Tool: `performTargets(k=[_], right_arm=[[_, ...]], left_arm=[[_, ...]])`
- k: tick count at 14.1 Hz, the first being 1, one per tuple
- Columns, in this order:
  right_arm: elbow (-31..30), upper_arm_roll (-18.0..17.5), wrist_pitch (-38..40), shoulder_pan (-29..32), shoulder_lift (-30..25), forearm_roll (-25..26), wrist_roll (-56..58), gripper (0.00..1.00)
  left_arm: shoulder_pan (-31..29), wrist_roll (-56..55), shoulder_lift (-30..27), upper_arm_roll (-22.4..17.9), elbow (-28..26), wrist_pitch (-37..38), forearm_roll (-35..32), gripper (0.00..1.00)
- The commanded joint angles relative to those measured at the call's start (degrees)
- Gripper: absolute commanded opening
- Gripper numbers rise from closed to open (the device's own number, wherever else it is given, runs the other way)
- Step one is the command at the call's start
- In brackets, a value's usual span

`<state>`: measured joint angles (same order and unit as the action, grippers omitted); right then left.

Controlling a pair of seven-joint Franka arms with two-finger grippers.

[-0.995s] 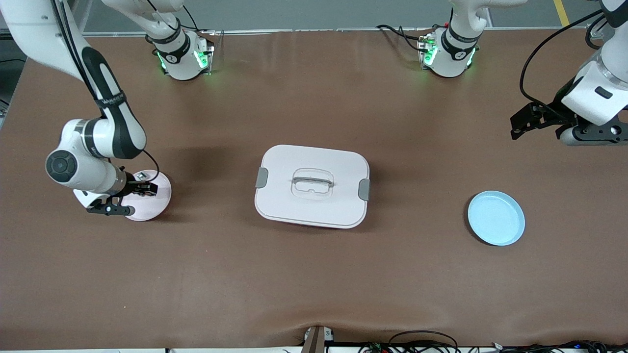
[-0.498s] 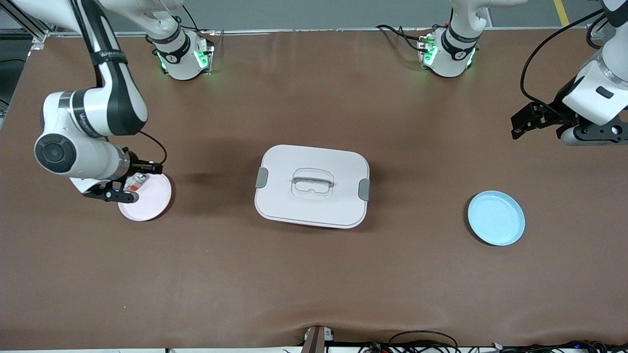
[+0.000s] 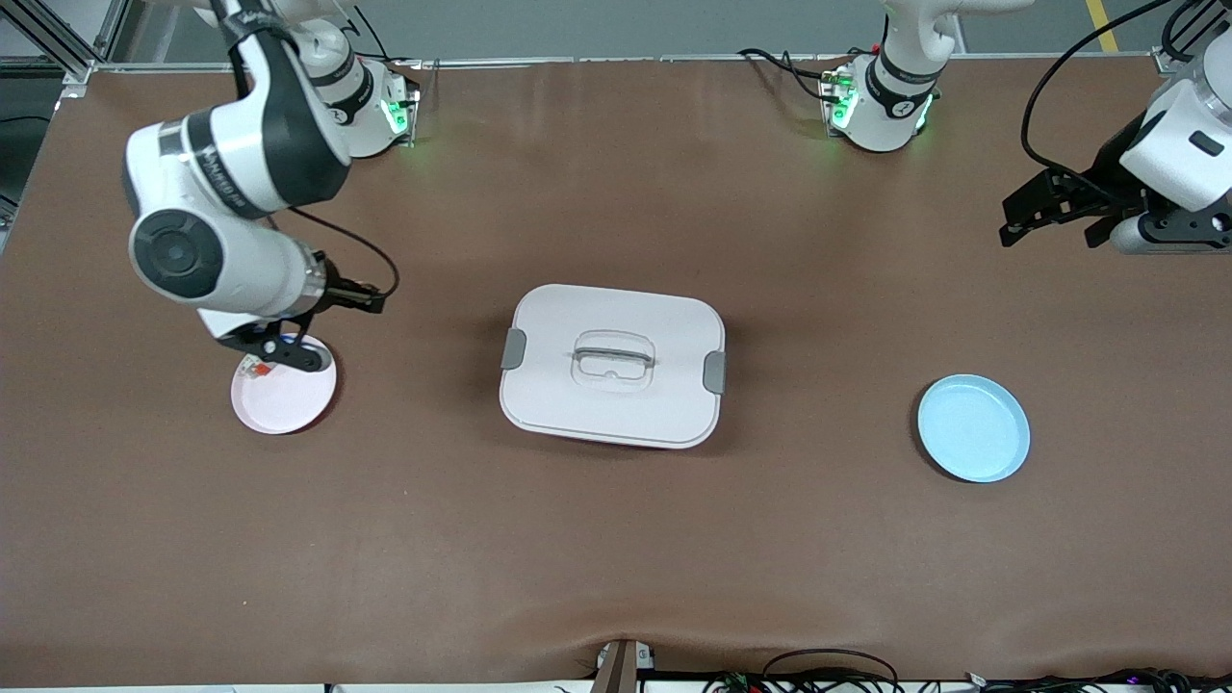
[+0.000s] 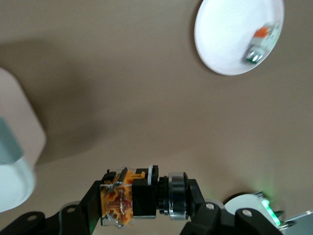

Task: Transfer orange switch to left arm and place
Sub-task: 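Carry the switch above the box while the left gripper approaches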

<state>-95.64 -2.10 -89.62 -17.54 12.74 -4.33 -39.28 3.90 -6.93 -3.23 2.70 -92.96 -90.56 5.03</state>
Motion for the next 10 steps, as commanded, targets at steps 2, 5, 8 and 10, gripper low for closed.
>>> performTargets(k=[2,5,8,10], right_arm=[[4.49,0.51,0.77,-6.61,0.70,-8.66,-13.77,0.21],[9.32,0.60,-0.98,-12.24,3.33,-15.77,-25.20,0.21],[10.30,0.52,-7.64,-14.70,5.18,-24.12,-33.12,0.21],[10.39,0.60,-13.79,-17.34,6.24,-27.12,-37.86,0.21]], left_arm=[[-0.73,-0.11,-6.24,0.46,-11.24,-6.96,6.72,1.00],[-0.12,-0.19,-8.02,0.64,-15.67,-9.81,11.31,1.00],[-0.29,-0.19,-8.64,2.04,-18.13,-9.90,16.49,1.00],[-0.47,-0.19,-8.90,2.66,-20.67,-10.60,22.09,1.00]])
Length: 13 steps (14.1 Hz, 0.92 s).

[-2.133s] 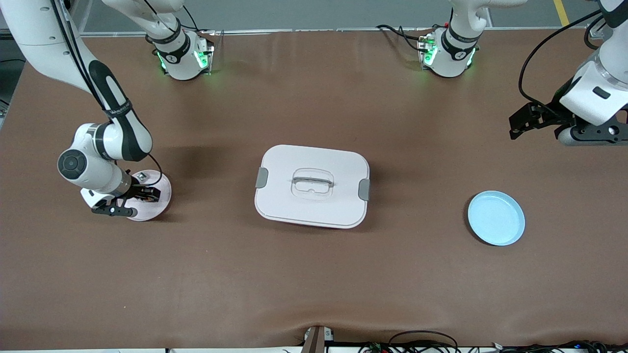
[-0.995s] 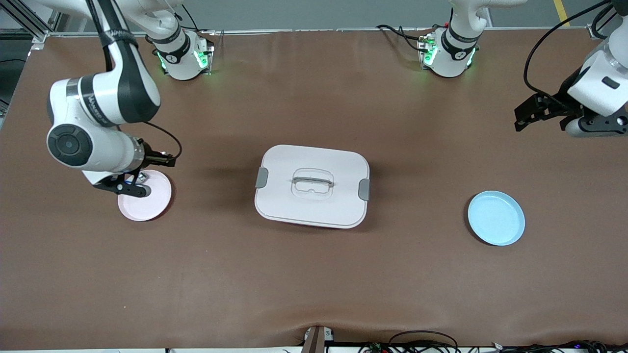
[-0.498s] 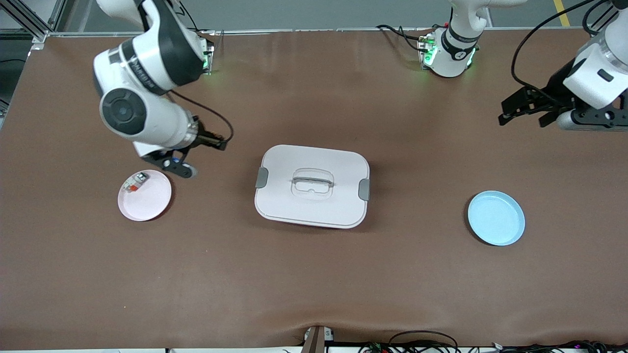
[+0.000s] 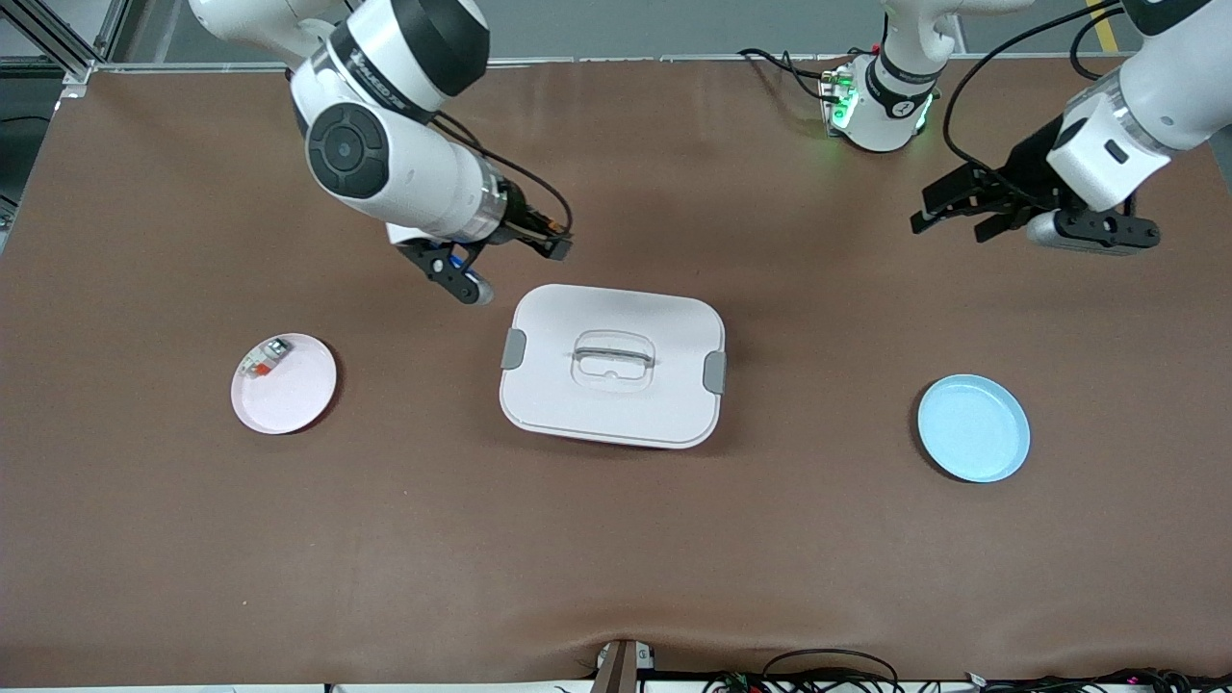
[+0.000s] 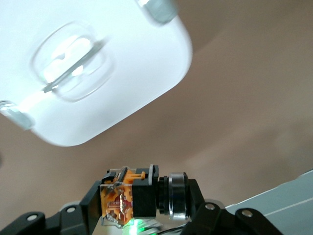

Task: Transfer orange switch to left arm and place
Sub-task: 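Carry the switch above the box while the left gripper approaches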

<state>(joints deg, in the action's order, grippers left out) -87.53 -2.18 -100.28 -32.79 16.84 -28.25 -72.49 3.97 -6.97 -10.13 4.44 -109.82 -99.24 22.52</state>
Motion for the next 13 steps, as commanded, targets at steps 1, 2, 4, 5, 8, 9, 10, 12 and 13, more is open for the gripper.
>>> performTargets(k=[1,2,4,5,8,9,10,12,13], right_arm=[[2.72,0.60,-5.96,-3.41,2.67,-3.65,-6.77,0.21],[3.50,0.60,-8.07,-4.64,3.63,-3.83,-8.87,0.21],[6.13,0.60,-10.63,-6.32,5.82,-5.66,-12.48,0.21],[7.37,0.60,-11.60,-7.02,6.88,-6.72,-13.98,0.21],[8.34,0.60,-17.12,-8.34,7.94,-8.75,-17.41,0.21],[8.34,0.60,-18.45,-8.78,8.29,-9.44,-18.38,0.21],[8.43,0.60,-19.86,-9.13,8.47,-10.67,-19.17,0.21],[8.43,0.60,-22.67,-10.27,9.00,-12.17,-20.31,0.21],[8.78,0.60,-23.99,-10.71,9.43,-12.44,-21.54,0.21]], left_arm=[[-0.54,-0.15,-2.96,1.27,-5.04,-3.23,7.16,1.00],[-0.54,-0.24,-3.84,2.32,-6.45,-4.89,7.97,1.00],[-0.63,-0.15,-4.72,4.43,-7.95,-6.57,8.07,1.00],[-0.19,0.63,-4.64,4.70,-8.13,-7.71,8.42,1.00],[-0.19,0.73,-4.02,7.51,-8.48,-10.71,11.83,0.91],[-0.19,0.73,-4.11,7.60,-8.92,-10.97,13.15,0.89],[-0.10,0.73,-4.11,7.69,-9.36,-11.06,14.73,0.88],[-0.19,0.64,-4.02,9.09,-10.67,-13.85,18.33,0.76],[-0.19,-0.23,-4.02,10.05,-11.29,-15.53,20.61,0.72]])
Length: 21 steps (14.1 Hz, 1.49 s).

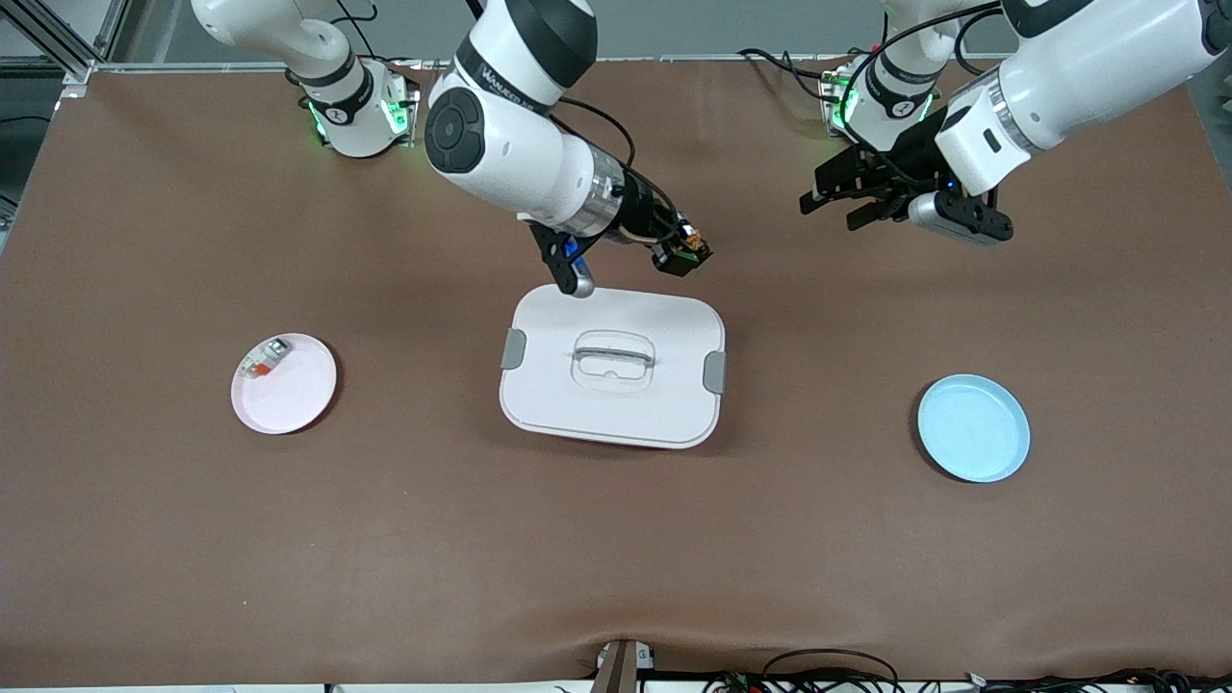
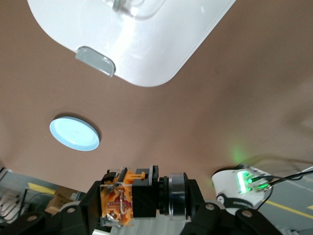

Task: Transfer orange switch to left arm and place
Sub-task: 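Grasp the switch with the left gripper from the right gripper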

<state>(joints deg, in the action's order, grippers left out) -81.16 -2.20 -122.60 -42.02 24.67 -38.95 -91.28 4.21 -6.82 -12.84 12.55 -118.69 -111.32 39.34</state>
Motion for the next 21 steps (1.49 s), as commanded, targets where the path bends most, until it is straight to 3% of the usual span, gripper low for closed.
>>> performTargets(k=[1,6,15,17,21], right_arm=[[2.76,0.61,-2.37,-1.84,1.87,-1.74,-3.72,0.21],[3.37,0.61,-2.64,-2.63,2.32,-1.74,-4.17,0.20],[3.55,0.61,-2.46,-2.63,2.32,-1.74,-4.17,0.20],[3.55,0.61,-2.46,-2.63,2.32,-1.74,-4.17,0.20],[3.55,0.61,-2.46,-2.54,2.32,-1.74,-4.08,0.20]], left_arm=[[-0.60,-0.65,-1.22,3.26,-2.51,-4.25,5.90,0.73],[-0.43,0.40,1.93,5.90,-2.78,-8.82,10.48,0.79],[-0.34,1.11,5.71,10.83,-2.87,-15.32,14.36,0.78],[-0.34,1.11,7.12,12.14,-2.78,-17.43,14.97,0.76],[-0.34,1.11,7.65,12.94,-2.87,-18.50,16.29,0.60]])
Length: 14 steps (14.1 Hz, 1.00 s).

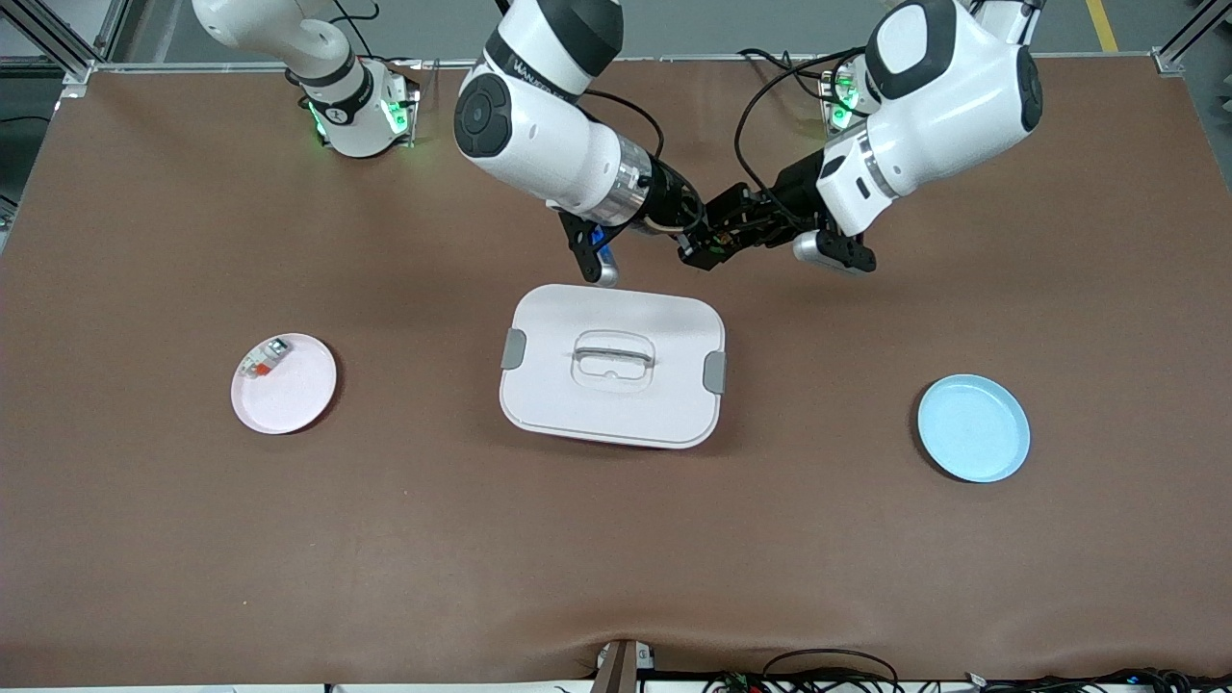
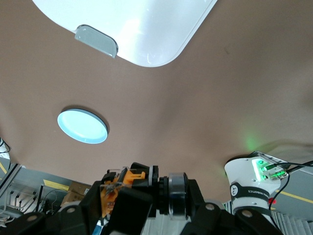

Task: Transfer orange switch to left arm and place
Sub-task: 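Open the right gripper and pull both grippers apart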

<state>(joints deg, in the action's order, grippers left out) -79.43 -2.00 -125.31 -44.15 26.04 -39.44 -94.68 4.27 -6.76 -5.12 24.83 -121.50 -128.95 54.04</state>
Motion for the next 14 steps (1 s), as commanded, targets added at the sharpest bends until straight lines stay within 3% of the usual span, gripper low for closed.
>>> performTargets(k=[1,4,5,10,11,14], right_arm=[[1.82,0.42,0.24,-0.41,0.95,-1.26,-0.68,0.20],[1.82,0.42,0.24,-0.41,0.95,-1.26,-0.68,0.20],[1.82,0.50,0.24,-0.41,0.95,-1.26,-0.68,0.20],[1.82,0.50,0.33,-0.24,0.95,-1.26,-0.59,0.23],[1.82,0.50,0.33,-0.23,0.95,-1.26,-0.59,0.32],[1.82,0.50,0.68,-0.23,0.95,-1.26,-0.68,0.81]], left_arm=[[-0.40,1.05,0.28,0.75,-0.05,-0.86,1.59,0.50],[-0.75,1.14,0.37,0.66,0.30,-0.69,1.59,0.06],[-0.84,1.14,0.37,0.66,0.39,-0.60,1.59,0.00],[-1.11,0.87,0.28,0.48,0.74,-0.34,0.71,0.00],[-1.11,0.87,0.29,0.31,0.74,-0.34,0.63,0.00],[-1.98,0.79,0.81,0.39,1.26,-0.43,-3.67,0.00]])
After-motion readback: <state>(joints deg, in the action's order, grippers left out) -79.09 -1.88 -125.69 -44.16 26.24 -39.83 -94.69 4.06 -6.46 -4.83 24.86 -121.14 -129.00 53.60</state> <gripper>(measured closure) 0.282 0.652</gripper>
